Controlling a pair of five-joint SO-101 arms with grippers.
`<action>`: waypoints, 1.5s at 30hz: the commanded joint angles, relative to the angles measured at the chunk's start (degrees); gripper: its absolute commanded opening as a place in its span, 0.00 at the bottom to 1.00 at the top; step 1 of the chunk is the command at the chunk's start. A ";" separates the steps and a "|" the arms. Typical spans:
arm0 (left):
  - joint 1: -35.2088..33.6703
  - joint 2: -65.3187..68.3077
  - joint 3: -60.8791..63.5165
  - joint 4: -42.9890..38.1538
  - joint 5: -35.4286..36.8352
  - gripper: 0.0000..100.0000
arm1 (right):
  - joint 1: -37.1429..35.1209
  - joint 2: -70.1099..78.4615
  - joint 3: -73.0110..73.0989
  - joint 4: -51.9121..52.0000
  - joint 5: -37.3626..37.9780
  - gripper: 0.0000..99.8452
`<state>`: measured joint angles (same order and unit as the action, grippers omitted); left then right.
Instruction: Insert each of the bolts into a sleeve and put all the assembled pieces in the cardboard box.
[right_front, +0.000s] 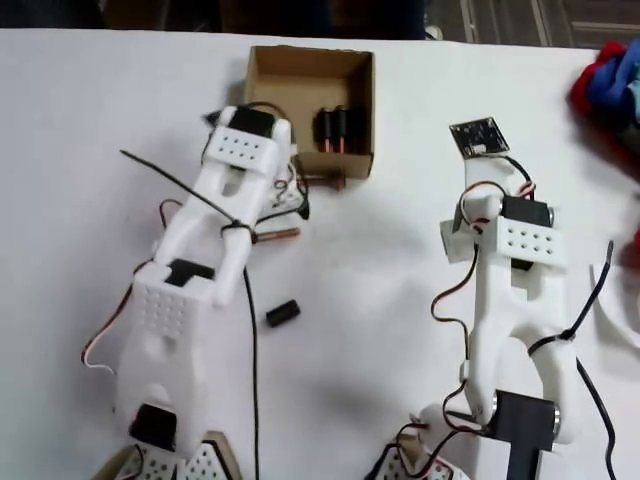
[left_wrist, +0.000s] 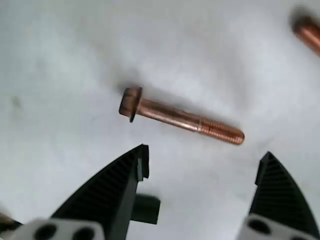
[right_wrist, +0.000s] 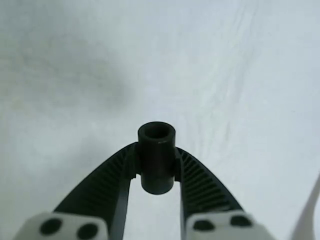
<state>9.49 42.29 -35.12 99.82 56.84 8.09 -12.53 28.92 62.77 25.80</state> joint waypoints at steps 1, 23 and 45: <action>-0.53 1.49 -2.07 1.67 8.35 0.36 | 0.31 -2.59 -0.44 -0.66 0.00 0.02; 0.00 8.62 -2.42 2.20 -21.98 0.05 | 0.40 -2.77 -0.44 -0.66 -0.09 0.02; -1.93 8.79 -4.00 -1.85 -39.47 0.22 | 0.22 -2.59 -0.44 -0.66 -0.26 0.02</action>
<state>7.82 51.60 -37.93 100.35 13.49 8.09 -12.53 28.92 62.77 25.80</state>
